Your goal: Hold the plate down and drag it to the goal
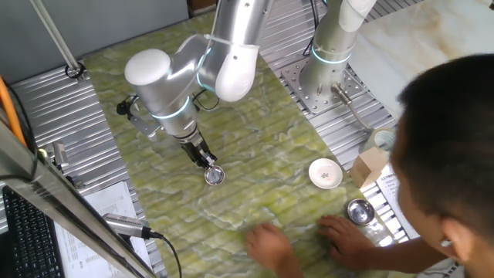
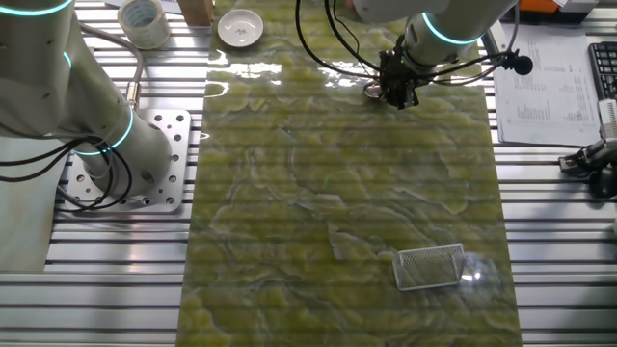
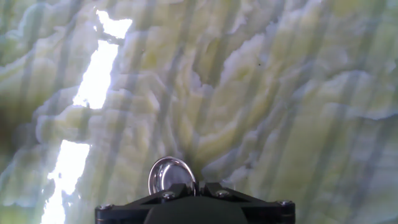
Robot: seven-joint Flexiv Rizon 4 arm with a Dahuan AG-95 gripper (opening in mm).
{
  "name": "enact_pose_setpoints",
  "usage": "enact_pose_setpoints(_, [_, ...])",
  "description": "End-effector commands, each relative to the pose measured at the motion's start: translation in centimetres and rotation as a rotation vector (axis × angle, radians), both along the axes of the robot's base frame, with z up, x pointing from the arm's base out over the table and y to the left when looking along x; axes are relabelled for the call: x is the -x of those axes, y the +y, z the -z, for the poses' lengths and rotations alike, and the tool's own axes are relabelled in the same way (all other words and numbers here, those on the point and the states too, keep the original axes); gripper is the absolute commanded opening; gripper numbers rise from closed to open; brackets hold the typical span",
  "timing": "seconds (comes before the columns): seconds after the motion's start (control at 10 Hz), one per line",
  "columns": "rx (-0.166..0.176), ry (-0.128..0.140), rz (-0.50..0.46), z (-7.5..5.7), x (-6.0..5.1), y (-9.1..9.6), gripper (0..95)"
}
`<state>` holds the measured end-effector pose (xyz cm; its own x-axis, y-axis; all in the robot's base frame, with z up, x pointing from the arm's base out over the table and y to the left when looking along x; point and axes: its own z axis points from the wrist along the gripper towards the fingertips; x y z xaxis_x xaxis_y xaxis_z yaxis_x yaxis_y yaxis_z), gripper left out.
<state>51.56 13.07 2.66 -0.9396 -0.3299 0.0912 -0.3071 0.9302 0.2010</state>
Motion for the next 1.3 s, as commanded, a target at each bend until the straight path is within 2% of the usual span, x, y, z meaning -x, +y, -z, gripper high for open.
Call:
enact_pose_setpoints(0.1, [-0.003, 0.0, -0.001, -0.1, 0.0, -0.1, 0.0])
enact_pose_setpoints(1.3, [0.003, -0.01, -0.024, -0.3, 0.0, -1.2, 0.0])
